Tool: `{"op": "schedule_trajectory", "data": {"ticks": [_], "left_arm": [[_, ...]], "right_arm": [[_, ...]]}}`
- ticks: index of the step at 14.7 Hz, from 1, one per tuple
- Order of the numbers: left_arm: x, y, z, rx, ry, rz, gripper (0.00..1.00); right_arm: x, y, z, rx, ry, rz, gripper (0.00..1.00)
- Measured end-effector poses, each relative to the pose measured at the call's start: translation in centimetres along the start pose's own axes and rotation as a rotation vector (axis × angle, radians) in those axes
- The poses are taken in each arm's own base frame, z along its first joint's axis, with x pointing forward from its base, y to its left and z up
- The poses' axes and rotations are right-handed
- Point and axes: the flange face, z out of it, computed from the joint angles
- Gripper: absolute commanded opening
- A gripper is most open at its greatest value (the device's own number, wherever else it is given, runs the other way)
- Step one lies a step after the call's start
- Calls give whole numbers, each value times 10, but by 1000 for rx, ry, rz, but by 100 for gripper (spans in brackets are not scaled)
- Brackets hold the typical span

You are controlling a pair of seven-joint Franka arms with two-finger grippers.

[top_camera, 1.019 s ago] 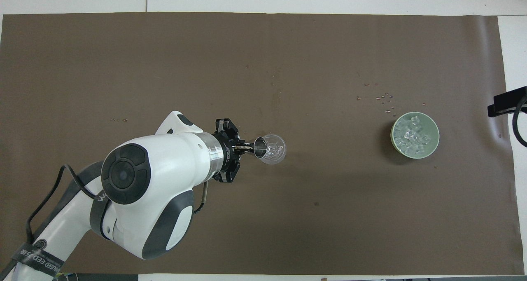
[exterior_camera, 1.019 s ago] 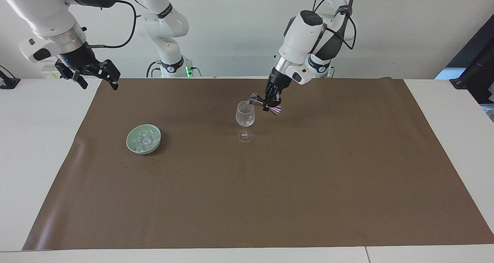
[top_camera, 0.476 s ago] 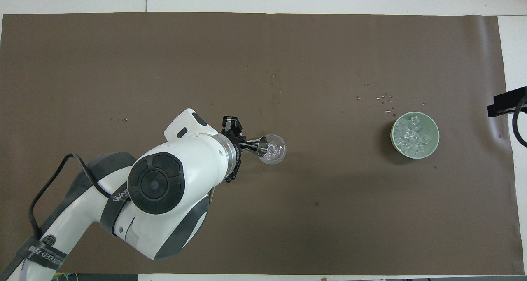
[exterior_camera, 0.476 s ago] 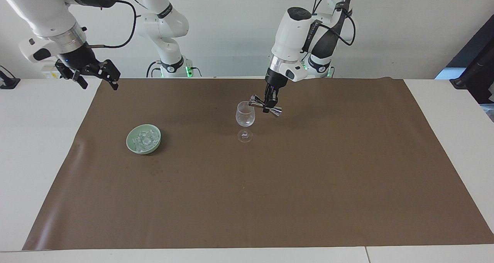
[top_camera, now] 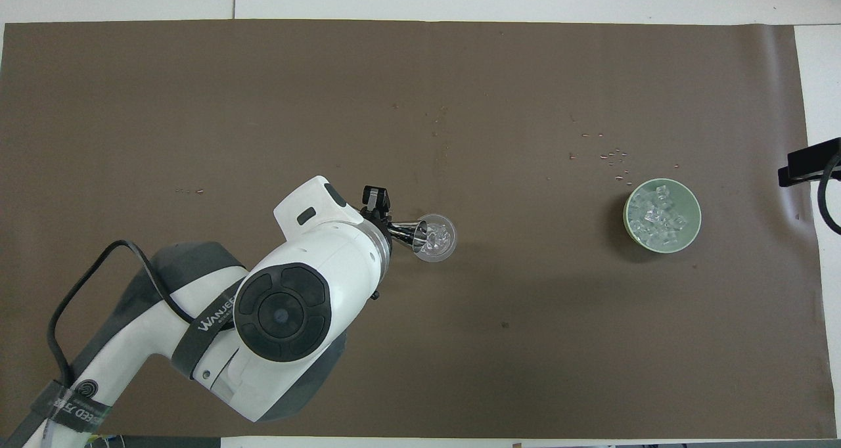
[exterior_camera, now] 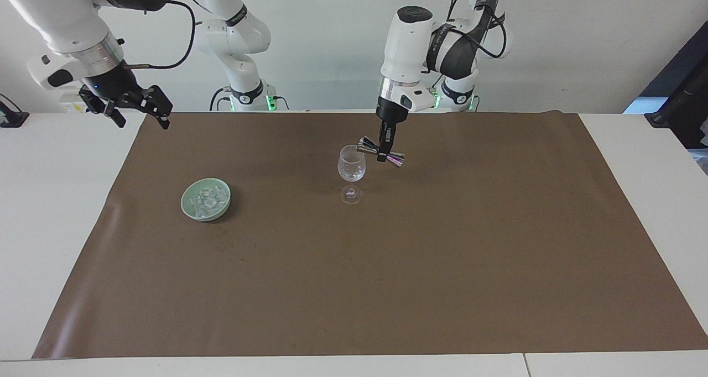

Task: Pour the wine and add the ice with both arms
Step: 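Tilt the silver cup over the clear glass with the left gripper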

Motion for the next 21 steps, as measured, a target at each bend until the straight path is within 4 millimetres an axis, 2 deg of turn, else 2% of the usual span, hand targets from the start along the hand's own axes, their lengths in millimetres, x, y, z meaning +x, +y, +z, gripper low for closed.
{"op": "schedule_trajectory", "data": {"ticks": [6,12,18,21], "left_arm": [[-17,-7,1,-43,76,80,0],[-23,-4,-4,-88,134,127,0],[-42,-17,-4,-98,192,189,0],[-43,-13,-2,-98,216,204,0]], "right_arm": [[0,0,0,0,0,0,100],[0,0,0,0,0,0,100],[0,0,0,0,0,0,100],[0,0,0,0,0,0,100]]}}
